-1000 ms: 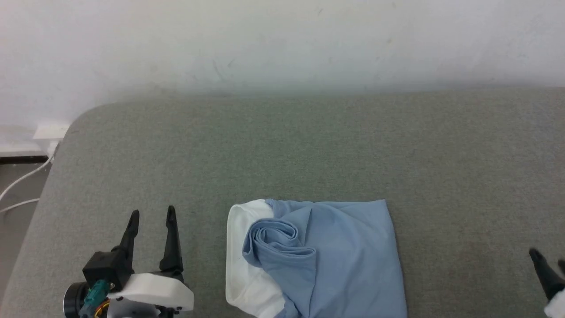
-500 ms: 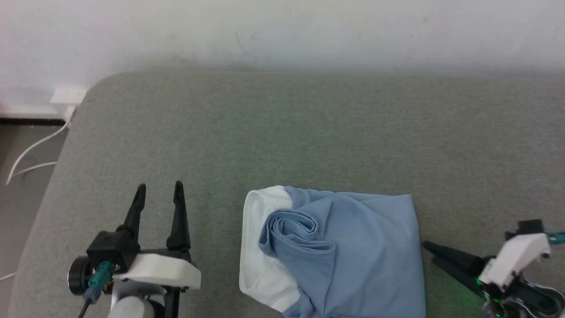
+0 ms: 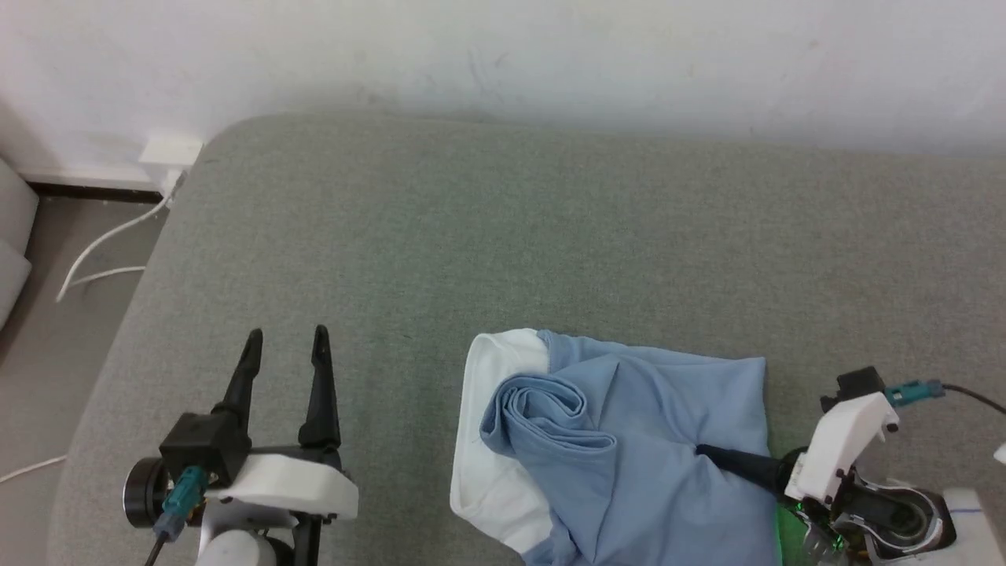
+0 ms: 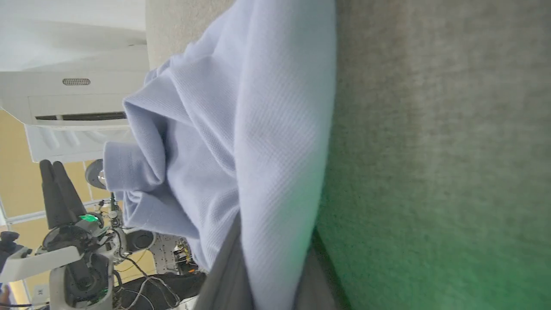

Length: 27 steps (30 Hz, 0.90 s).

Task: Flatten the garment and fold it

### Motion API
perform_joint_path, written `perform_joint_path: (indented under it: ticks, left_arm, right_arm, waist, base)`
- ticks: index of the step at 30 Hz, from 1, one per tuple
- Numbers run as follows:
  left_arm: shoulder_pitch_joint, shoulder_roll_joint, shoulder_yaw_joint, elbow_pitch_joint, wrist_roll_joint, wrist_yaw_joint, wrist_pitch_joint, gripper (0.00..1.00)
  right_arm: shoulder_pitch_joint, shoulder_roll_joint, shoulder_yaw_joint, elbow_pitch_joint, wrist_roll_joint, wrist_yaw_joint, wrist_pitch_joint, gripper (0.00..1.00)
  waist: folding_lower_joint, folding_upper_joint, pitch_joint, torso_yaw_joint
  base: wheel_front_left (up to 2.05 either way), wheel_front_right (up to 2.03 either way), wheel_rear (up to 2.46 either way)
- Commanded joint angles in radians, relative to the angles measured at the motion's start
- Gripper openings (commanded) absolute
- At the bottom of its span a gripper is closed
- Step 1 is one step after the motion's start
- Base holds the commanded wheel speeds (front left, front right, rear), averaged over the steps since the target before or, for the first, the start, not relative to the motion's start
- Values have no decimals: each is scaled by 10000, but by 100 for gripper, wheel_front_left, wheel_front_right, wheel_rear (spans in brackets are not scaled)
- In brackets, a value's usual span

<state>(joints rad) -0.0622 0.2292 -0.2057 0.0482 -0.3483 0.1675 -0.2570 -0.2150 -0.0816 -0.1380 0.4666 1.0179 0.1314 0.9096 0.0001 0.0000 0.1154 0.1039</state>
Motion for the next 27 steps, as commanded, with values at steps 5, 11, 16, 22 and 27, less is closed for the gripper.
perform_joint_path:
  ticks: [5,11,16,22,27]
  left_arm:
    - [323,-52,77,244,89,-125,-47,100]
    - [645,-75,58,243,23,-204,-47,100]
    - [539,-208,5,4,45,-256,-47,100]
    - [-76,-154,-102,-359,294,-351,-42,100]
    - [-793,87,-224,-532,537,-499,100,100]
  right_arm:
    - [205,-1082,1477,-1110,-1586,-7,-1380,0]
    - [262,-2578,3207,-1795,-3687,-7,-2146,0]
    - [-150,-3606,3507,-1664,-5052,-7,-1852,0]
    - [-1168,-4507,3057,-1064,-5982,-7,-1899,0]
    - [-1922,-4801,2537,-227,-6415,-7,-2515,0]
  waist:
    - [-1,0,-780,-204]
    - [-1,0,-1096,-930]
    - [-1,0,-633,-1941]
    - [-1,0,624,-3249]
    - [-1,0,1662,-3832]
  base:
    - [0,0,0]
    - [0,0,0]
    - [0,0,0]
    - [0,0,0]
    - [0,0,0]
